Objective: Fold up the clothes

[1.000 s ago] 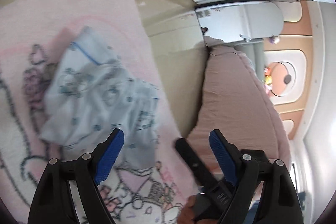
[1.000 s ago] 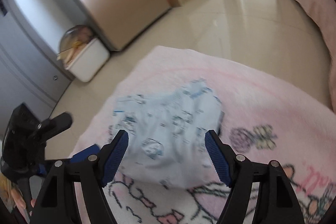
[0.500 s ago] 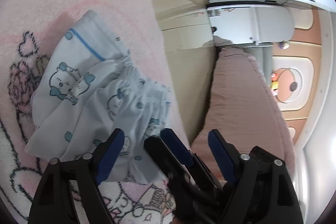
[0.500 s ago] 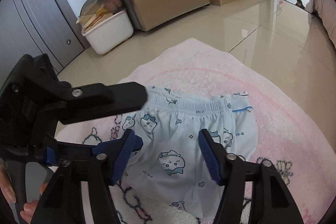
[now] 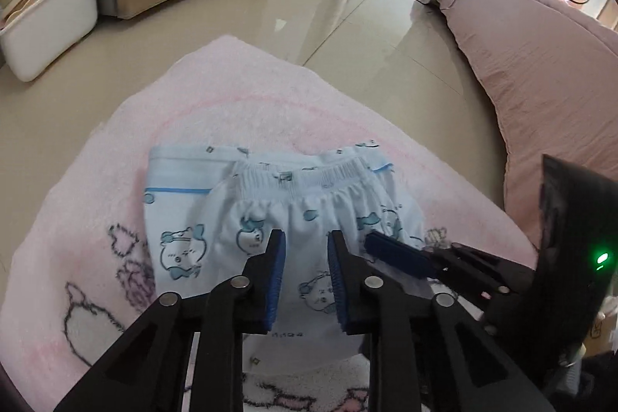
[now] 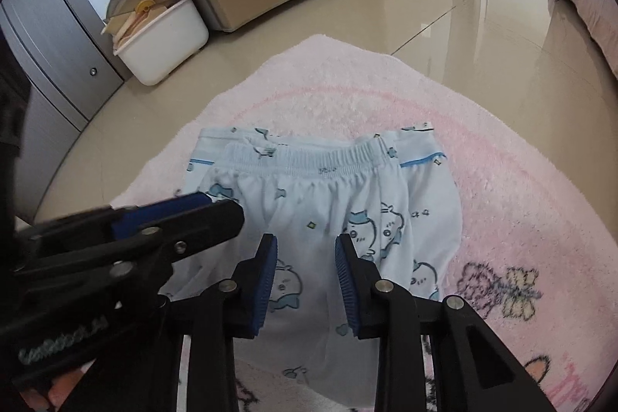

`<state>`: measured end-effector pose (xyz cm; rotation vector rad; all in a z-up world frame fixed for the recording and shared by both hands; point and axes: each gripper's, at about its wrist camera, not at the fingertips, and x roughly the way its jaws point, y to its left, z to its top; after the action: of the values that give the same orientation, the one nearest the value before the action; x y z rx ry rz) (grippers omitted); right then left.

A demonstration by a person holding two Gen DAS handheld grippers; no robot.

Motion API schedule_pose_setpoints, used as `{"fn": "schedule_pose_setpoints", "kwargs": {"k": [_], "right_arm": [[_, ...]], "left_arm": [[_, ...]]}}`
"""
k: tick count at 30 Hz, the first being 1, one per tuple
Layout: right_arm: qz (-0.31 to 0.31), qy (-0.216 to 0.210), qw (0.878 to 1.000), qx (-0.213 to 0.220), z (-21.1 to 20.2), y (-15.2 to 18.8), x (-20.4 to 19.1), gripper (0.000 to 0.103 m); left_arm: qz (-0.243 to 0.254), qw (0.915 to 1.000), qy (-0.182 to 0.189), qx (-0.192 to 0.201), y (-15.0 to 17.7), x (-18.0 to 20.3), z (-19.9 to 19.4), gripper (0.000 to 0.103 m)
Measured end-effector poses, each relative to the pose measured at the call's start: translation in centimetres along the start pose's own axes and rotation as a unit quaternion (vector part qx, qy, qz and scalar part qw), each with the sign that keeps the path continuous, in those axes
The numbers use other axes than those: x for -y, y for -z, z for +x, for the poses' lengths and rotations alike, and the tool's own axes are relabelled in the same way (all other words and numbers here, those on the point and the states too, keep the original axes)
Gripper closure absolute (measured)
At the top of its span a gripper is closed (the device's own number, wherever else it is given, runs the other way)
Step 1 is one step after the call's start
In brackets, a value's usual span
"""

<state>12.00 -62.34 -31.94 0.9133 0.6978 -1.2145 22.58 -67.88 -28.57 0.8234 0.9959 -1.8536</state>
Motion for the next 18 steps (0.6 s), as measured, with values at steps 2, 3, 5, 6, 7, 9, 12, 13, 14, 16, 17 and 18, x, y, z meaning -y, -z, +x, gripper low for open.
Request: {"fn": "schedule_pose_setpoints", "kwargs": {"k": [2, 3, 5, 6, 7, 9, 12, 13, 14, 16, 17, 18], "right_arm": [[-0.001, 0.002, 1.000, -0.002, 0.3, 0.2, 0.1, 0.073], [-0.001, 0.004, 1.000, -0.004, 0.3, 0.3, 0.2, 0.073], [-0.004, 0.009, 1.000, -0.009, 0.6, 0.4, 0.3, 0.073], [-0.008, 0.015, 1.000, -0.012, 0.8, 0.4, 0.3, 0.073], [-0.014, 0.021, 1.000, -0.015, 0.9, 0.4, 0.3, 0.073], [-0.015, 0.024, 0.999, -0.018, 1.1, 0.5, 0.5, 0.073], [-0.018, 0.027, 0.999, -0.019, 1.2, 0.7, 0.6, 0.074], [-0.019, 0.028, 0.999, -0.020, 1.2, 0.8, 0.6, 0.076], [-0.021, 0.029, 0.999, -0.020, 1.2, 0.9, 0.7, 0.076], [-0.027, 0.032, 0.999, -0.018, 1.2, 1.1, 0.8, 0.076], [-0.028, 0.033, 0.999, -0.018, 1.2, 1.2, 0.9, 0.076], [-0.025, 0.032, 0.999, -0.017, 1.2, 1.3, 1.0, 0.076]], "left_arm": [[-0.015, 0.9999, 0.001, -0.007, -0.3, -0.6, 0.4, 0.084], [-0.021, 0.9997, -0.002, -0.013, -0.3, -0.9, 0.7, 0.084], [-0.024, 0.9991, -0.020, -0.030, -0.1, -1.9, 1.7, 0.084], [-0.026, 0.9987, -0.021, -0.039, 0.1, -2.2, 2.2, 0.084], [-0.030, 0.9983, -0.019, -0.047, 0.5, -2.6, 2.5, 0.084], [-0.031, 0.9978, -0.025, -0.053, 1.1, -3.1, 3.0, 0.084], [-0.036, 0.9970, -0.034, -0.060, 1.5, -3.7, 3.6, 0.084], [-0.041, 0.9965, -0.034, -0.064, 1.5, -3.9, 3.8, 0.084], [-0.039, 0.9965, -0.036, -0.065, 1.6, -3.9, 3.8, 0.084], [-0.035, 0.9964, -0.040, -0.066, 1.8, -3.9, 3.9, 0.084], [-0.031, 0.9964, -0.043, -0.067, 1.8, -3.9, 3.9, 0.084], [-0.016, 0.9963, -0.051, -0.067, 1.8, -3.6, 3.8, 0.084]]}}
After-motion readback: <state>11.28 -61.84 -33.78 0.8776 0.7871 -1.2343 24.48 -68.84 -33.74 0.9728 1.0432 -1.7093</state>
